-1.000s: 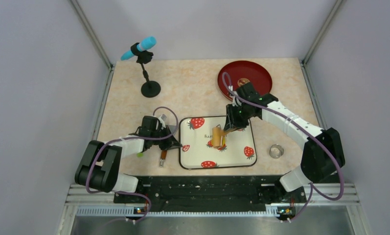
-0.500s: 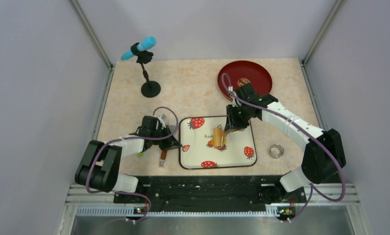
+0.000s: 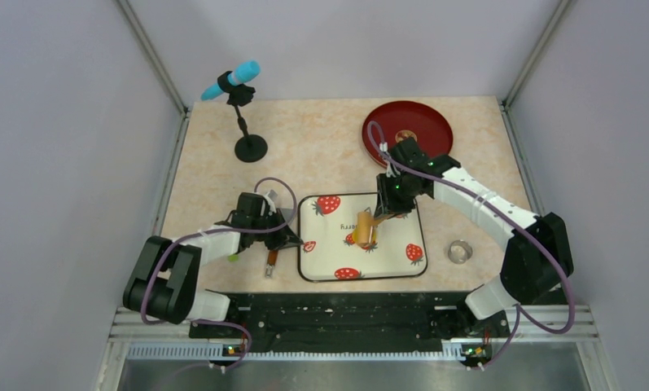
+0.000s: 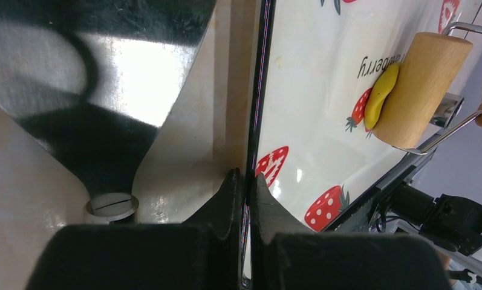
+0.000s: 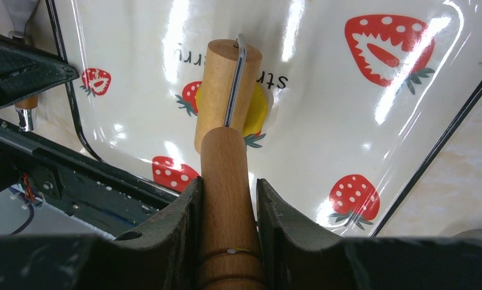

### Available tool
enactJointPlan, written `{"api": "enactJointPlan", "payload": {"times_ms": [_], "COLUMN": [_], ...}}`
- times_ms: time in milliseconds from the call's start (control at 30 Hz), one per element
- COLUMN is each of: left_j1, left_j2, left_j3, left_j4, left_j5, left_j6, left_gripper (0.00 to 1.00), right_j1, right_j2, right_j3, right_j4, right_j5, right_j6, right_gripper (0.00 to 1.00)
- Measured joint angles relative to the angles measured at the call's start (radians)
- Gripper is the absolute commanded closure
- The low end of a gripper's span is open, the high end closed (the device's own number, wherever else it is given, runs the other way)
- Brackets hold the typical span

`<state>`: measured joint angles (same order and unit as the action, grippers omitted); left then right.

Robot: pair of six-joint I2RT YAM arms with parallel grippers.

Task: Roll out the dumpling wrappers from the dough

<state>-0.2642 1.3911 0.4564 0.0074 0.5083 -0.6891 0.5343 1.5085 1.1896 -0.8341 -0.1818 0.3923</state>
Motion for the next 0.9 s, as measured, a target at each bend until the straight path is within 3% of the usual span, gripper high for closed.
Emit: {"api": "enactJointPlan", "payload": {"times_ms": [500,900], "left_j1": [-0.01,0.001], "left_j2": [-0.024,-0.011], "left_j3": [0.058,0.087], "left_j4": [-0.111,-0.15], "left_j5": [-0.126,-0.148], "left_j6": [-0.01,0.005], "left_gripper": [1.0,1.0], "right_j1": [0.04,0.068], "right_j2": [0.015,0.003], "right_j3": [-0.001,-0.019], "right_j4": [-0.006,0.01], "right_j5": [0.059,0.098], "right_j6": [0.11,0.18], "right_gripper": [1.0,1.0]}}
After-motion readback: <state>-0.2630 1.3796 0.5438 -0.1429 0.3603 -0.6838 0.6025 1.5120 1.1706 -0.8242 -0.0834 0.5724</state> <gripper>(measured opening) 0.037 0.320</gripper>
